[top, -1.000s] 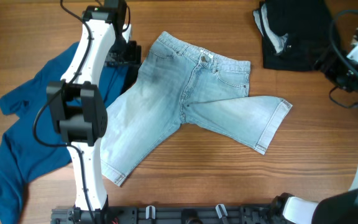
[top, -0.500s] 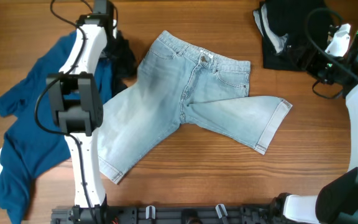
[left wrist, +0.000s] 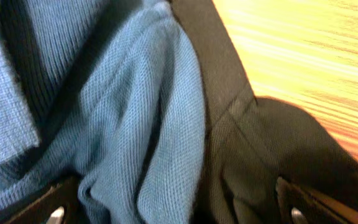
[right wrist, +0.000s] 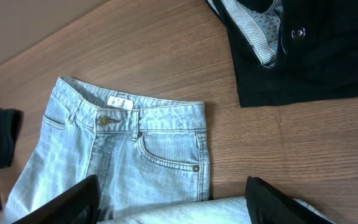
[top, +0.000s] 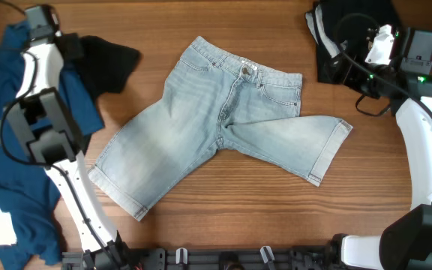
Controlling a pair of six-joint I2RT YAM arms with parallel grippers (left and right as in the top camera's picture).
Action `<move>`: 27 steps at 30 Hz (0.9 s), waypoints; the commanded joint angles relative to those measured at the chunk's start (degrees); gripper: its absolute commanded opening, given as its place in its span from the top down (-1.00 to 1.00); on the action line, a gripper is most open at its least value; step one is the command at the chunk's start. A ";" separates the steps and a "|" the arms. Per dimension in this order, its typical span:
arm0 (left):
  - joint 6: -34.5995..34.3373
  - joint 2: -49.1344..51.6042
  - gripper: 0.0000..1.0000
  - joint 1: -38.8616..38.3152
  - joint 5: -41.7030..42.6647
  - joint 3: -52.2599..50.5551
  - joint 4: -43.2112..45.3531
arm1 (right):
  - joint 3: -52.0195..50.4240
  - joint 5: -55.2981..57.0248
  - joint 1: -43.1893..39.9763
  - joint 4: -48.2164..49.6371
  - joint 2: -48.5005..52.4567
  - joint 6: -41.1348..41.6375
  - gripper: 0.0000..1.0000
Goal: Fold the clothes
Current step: 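Release the shorts and pull the left gripper back left, then grasp the waistband with the left gripper and the right leg hem with the right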
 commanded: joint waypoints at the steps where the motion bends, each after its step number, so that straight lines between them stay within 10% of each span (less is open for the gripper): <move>1: 4.44 1.38 -1.00 2.49 -2.21 -0.68 4.28 | 1.20 0.96 0.52 -0.11 0.87 -0.70 -0.50; 10: 3.52 -12.33 -1.00 0.31 -0.28 0.35 -0.81 | 1.20 0.74 0.55 1.57 0.87 -0.85 -0.57; 17: 2.86 -27.63 -1.00 -5.44 28.15 0.35 -20.11 | 1.20 -2.73 0.63 -0.17 0.90 -5.35 -0.76; 27: 17.20 -17.09 -1.00 -24.63 33.35 0.17 -17.84 | 1.20 -2.47 2.10 -1.01 2.25 -6.75 -0.68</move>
